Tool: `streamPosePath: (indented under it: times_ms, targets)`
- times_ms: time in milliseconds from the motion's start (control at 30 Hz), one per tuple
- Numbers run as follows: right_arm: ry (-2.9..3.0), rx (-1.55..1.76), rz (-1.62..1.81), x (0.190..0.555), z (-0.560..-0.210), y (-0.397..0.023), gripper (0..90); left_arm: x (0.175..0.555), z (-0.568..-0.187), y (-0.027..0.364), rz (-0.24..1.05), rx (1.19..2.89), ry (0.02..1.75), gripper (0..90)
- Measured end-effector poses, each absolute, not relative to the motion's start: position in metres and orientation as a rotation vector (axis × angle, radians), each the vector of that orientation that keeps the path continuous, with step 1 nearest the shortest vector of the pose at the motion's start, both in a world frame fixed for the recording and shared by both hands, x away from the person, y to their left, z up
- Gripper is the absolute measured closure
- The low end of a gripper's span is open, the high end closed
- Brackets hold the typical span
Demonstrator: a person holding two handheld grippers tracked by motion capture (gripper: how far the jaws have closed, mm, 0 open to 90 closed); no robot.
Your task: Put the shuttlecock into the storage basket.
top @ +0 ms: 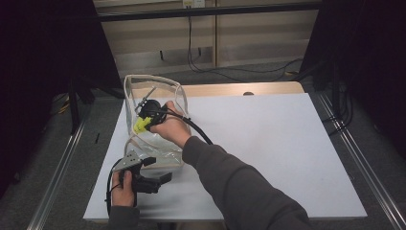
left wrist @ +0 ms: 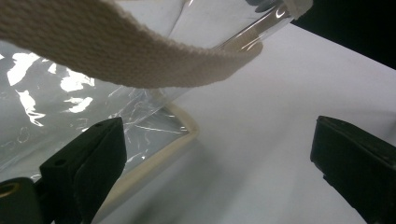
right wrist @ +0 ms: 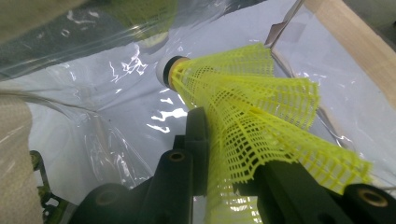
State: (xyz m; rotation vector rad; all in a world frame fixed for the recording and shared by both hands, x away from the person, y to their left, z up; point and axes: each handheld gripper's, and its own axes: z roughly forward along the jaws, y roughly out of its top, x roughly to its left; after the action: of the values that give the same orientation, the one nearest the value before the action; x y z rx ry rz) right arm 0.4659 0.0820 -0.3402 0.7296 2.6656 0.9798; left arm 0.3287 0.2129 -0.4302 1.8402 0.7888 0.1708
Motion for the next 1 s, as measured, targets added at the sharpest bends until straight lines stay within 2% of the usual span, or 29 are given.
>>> streamPosePath:
  times_ms: [1000]
  targets:
    - [2.731, 0.737, 0.93, 0.465, -0.359, 0.093, 78.2, 0.328, -0.429, 0.215, 0.186, 1.844, 0.79, 3.7]
